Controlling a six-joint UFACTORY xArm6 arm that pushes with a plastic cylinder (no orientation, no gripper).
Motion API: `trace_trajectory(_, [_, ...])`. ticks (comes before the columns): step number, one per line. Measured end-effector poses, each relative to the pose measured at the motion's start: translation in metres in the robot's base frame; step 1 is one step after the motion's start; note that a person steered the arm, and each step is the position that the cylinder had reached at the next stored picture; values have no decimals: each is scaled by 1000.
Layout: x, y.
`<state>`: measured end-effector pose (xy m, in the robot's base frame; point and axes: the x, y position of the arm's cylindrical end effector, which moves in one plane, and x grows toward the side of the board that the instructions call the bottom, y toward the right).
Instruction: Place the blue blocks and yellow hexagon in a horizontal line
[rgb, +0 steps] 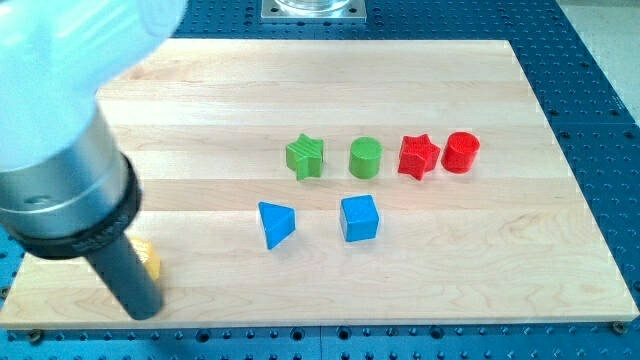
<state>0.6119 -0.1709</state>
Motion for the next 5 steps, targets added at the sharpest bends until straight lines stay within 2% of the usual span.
trace_trajectory(2, [1,51])
trace_trajectory(3, [6,25])
trace_trajectory(4, [-8,-17])
trace_trajectory(5, [-21,14])
